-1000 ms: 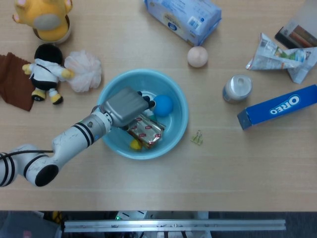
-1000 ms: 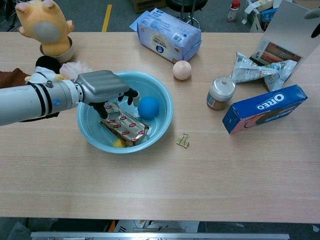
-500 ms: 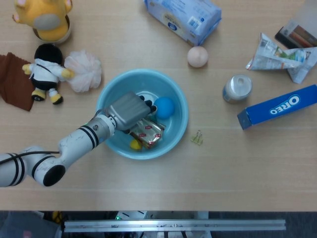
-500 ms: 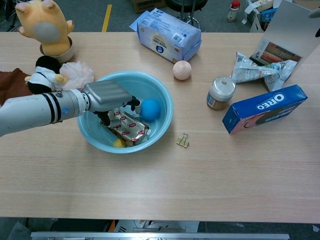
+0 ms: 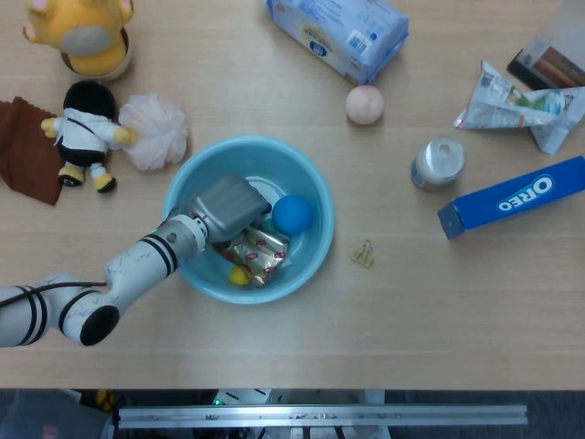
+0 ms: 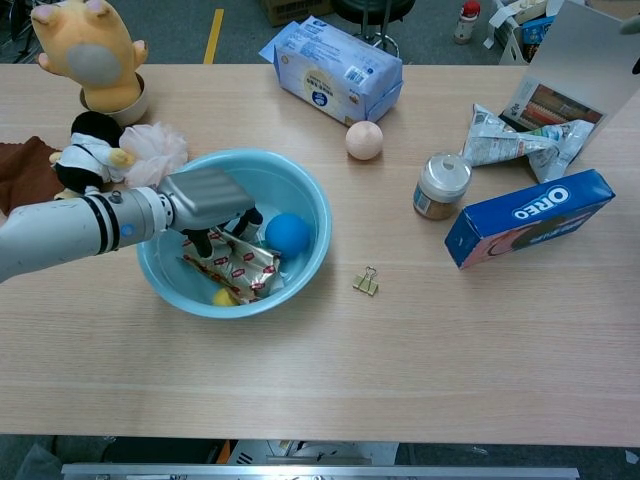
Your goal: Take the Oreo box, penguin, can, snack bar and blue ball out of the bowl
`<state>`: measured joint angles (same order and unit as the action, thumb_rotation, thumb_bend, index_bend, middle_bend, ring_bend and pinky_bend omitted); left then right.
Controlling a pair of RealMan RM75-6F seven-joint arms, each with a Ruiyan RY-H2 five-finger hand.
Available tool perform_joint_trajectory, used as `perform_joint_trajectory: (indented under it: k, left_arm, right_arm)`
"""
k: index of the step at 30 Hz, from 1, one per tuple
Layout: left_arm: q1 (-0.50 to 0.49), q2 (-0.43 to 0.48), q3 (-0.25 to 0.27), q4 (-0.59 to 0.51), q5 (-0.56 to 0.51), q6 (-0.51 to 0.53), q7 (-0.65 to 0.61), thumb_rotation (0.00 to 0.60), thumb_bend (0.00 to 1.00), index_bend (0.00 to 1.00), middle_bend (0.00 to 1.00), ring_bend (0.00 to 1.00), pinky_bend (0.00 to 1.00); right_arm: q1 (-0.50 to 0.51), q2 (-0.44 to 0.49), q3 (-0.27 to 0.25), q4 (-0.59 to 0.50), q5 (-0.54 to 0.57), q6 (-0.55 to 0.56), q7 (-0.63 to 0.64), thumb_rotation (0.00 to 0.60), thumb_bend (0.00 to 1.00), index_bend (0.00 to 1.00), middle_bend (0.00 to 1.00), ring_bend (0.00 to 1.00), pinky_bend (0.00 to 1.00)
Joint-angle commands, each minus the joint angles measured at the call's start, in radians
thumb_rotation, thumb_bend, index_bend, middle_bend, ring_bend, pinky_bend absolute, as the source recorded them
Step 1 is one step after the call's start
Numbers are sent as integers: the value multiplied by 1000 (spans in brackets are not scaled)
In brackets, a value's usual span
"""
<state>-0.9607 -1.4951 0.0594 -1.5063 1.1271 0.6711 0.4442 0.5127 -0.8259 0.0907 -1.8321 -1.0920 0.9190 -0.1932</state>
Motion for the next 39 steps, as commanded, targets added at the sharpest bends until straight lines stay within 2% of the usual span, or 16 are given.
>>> perform_joint_trajectory:
  k: [1,5,17,21,28,39]
  left_arm:
    - [-1,5,-8,-4,-4,3,-4,600,398,646,612,588,708]
    - [-2,22,-21,-18,-6,12,-12,600,402,691,655,622,745]
    - [4,124,-68,-98,-4,55,-52,600,402,694,664,626,751]
    - [14,187,-90,-133,-6,75,-84,600,402,694,665,626,751]
    - [51,270,-111,-166,3,107,-165,600,402,688,665,626,751]
    - [134,347,-154,-151,61,208,-320,600,402,681,664,626,751]
  right_arm:
    - [-3,3,1,-3,-1,3,4,600,294,0,283,214,471]
    - [-6,8,3,-5,-2,6,9,600,294,0,285,215,471]
    - [-11,7,7,-5,-13,9,24,600,294,0,286,216,470]
    - [-12,4,10,-3,-18,10,30,600,294,0,286,216,470]
    - [-16,4,11,-4,-29,15,38,600,294,0,286,216,471]
    - [-34,5,9,-9,-52,33,56,600,294,0,289,216,470]
